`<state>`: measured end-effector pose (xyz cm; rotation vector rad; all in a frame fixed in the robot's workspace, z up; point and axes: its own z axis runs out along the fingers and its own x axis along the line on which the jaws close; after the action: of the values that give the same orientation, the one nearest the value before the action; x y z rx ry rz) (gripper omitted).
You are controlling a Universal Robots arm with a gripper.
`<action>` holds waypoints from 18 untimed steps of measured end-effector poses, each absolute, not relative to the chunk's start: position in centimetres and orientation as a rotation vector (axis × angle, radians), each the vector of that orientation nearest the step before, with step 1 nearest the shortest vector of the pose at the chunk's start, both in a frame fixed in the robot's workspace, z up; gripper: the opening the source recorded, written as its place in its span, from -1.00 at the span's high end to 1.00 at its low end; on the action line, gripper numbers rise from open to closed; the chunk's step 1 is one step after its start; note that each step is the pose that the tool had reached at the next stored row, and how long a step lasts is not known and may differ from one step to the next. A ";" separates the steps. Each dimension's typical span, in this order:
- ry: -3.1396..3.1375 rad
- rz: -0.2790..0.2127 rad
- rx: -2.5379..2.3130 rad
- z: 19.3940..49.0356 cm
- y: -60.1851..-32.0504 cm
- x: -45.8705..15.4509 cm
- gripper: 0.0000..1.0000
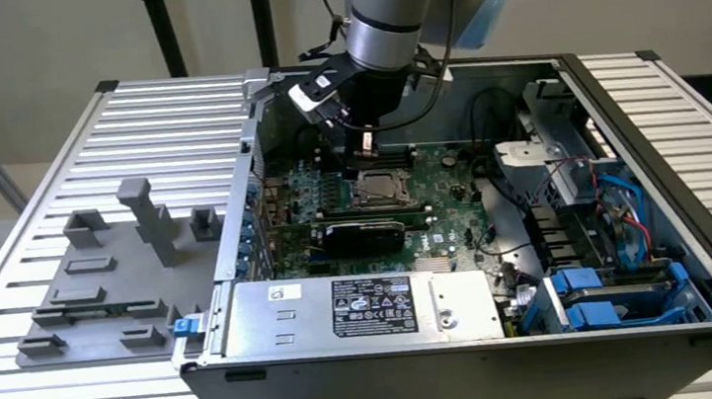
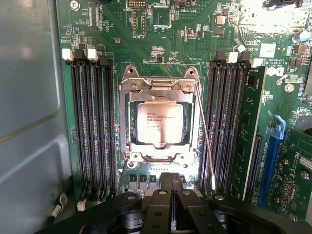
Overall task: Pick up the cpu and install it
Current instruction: 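Install the first cpu locking lever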
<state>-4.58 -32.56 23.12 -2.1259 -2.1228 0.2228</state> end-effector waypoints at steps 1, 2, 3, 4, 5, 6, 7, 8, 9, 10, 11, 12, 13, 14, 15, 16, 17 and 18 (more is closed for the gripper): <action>-2.123 0.223 -2.126 23.1 -32.6 -4.8 0.79; -2.123 0.223 -2.126 23.1 -32.6 -5.0 0.79; -2.123 0.223 -2.126 23.1 -32.6 -5.4 0.79; -2.123 0.223 -2.126 23.1 -32.6 -5.8 0.79; -2.122 0.223 -2.125 23.2 -32.6 -6.1 0.79; -2.121 0.222 -2.124 23.2 -32.6 -6.4 0.79; -2.120 0.221 -2.122 23.2 -32.6 -6.7 0.79; -2.118 0.220 -2.120 23.3 -32.6 -6.9 0.79; -2.117 0.217 -2.118 23.4 -32.6 -7.1 0.79; -2.115 0.214 -2.116 23.4 -32.6 -7.3 0.79; -2.110 0.209 -2.116 23.5 -32.6 -7.4 0.79; -2.104 0.203 -2.119 23.5 -32.6 -7.5 0.79; -2.094 0.199 -2.124 23.6 -32.6 -7.6 0.79; -2.084 0.196 -2.132 23.6 -32.6 -7.6 0.79; -2.071 0.192 -2.142 23.7 -32.6 -7.6 0.79; -2.058 0.189 -2.153 23.7 -32.6 -7.7 0.79; -2.043 0.187 -2.164 23.7 -32.6 -7.7 0.79; -2.029 0.184 -2.175 23.7 -32.6 -7.7 0.79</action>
<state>-7.66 -32.56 23.69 -2.1753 -2.0291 0.1839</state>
